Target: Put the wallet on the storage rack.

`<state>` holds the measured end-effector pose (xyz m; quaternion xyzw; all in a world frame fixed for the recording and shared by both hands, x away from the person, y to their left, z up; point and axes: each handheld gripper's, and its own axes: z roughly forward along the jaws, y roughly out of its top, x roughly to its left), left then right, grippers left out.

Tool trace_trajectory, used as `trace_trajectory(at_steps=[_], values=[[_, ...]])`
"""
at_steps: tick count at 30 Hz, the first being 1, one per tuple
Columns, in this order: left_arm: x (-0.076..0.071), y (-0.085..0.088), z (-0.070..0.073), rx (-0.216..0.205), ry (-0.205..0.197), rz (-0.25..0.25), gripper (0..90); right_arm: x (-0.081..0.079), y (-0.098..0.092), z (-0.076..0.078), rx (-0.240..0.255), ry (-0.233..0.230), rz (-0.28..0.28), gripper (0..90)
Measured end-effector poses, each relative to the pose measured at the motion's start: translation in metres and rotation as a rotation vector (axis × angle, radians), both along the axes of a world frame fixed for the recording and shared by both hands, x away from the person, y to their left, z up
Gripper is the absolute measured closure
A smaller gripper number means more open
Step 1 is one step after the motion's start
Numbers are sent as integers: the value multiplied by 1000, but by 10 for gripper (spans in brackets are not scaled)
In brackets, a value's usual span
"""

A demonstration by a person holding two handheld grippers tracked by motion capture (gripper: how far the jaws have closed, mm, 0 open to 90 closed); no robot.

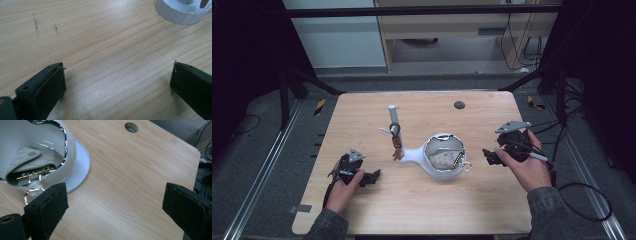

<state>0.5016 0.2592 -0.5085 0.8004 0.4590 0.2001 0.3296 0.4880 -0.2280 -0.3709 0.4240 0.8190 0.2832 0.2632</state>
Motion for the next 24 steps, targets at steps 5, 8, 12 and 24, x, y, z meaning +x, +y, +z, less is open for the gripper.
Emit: trace_trajectory(at_steps=[5,8,12,24], values=[[0,0,0,0,0,0,0,4,-9,-8,36,-5,-17,69],[0,0,0,-1,0,1,0,6,-14,-17,51,-7,-26,71],[0,0,0,0,-1,1,0,7,-18,-28,87,-3,-44,65],[0,0,0,3,0,0,0,8,-31,-56,140,18,-93,53]])
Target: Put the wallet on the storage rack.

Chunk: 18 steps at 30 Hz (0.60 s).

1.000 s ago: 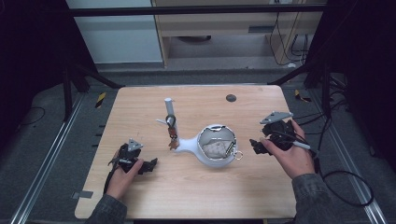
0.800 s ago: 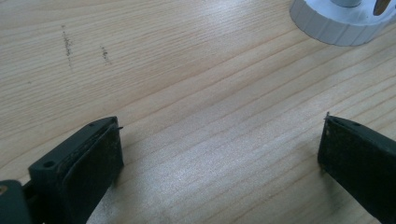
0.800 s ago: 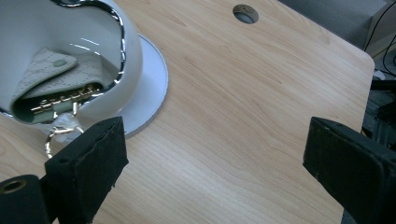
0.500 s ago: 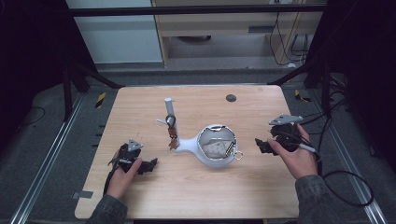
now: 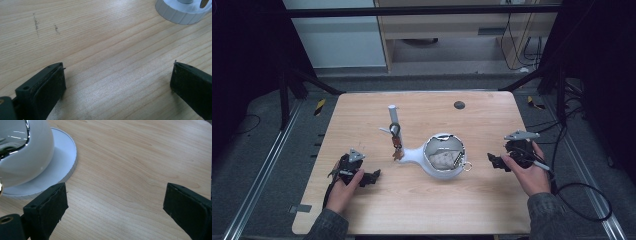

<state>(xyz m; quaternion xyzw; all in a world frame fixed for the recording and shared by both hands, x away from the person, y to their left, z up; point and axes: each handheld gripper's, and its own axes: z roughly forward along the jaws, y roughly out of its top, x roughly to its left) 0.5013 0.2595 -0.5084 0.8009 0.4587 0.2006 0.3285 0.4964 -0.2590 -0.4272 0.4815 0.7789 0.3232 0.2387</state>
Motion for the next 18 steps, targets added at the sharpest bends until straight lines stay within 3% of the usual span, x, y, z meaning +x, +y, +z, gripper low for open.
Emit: trace_trajectory(at_steps=[18], values=[[0,0,0,0,0,0,0,6,-10,-34,38,42,-54,50]])
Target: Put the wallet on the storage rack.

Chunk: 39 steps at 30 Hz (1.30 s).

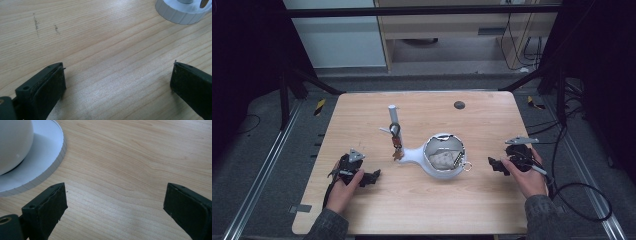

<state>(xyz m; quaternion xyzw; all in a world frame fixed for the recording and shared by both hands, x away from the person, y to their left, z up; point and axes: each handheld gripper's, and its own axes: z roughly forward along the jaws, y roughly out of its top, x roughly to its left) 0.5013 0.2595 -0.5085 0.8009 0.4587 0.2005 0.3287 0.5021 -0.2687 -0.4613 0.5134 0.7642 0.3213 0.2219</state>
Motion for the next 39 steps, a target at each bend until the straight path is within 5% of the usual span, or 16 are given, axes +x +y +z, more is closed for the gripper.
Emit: trace_trajectory(at_steps=[27,39], values=[[0,0,0,0,0,0,0,13,1,-43,58,50,-78,44],[0,0,0,4,2,-3,0,15,11,-51,8,-1,-99,1]])
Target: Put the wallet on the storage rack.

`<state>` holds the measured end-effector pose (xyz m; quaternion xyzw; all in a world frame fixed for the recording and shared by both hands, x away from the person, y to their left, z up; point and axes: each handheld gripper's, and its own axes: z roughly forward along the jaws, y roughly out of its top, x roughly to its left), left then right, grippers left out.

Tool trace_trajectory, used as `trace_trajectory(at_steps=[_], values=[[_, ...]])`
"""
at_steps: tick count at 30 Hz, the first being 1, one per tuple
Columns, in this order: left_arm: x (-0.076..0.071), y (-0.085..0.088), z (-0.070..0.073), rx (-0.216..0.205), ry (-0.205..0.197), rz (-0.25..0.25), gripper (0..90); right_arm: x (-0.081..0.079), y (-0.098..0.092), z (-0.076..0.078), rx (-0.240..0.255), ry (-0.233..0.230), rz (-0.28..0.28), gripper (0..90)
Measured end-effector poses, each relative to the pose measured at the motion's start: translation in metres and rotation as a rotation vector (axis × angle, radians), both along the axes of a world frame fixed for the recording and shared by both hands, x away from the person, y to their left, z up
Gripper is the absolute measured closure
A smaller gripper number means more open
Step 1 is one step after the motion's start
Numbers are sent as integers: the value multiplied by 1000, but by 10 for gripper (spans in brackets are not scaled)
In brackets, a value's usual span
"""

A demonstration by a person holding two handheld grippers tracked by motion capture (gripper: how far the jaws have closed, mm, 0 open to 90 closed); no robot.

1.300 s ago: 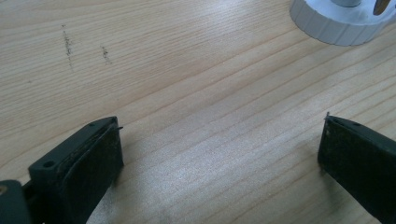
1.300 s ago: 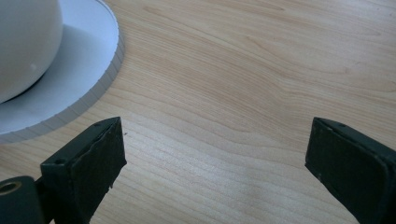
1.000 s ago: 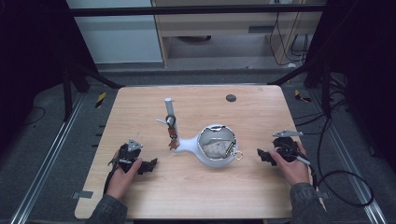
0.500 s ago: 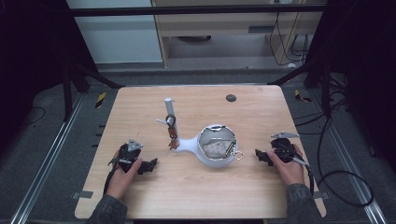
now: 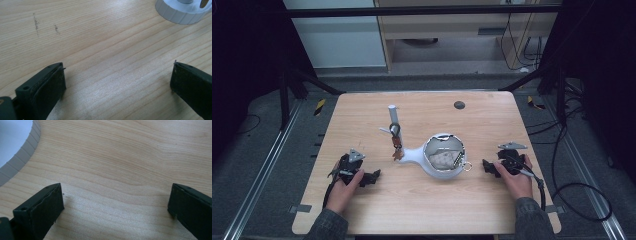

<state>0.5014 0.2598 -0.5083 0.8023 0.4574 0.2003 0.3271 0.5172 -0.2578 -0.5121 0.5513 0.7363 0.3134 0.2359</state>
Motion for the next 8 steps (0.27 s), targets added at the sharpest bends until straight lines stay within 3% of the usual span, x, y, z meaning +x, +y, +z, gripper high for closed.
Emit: trace_trajectory(at_steps=[8], values=[[1,0,0,-5,0,-6,0,0,1,0,1,1,-2,5]])
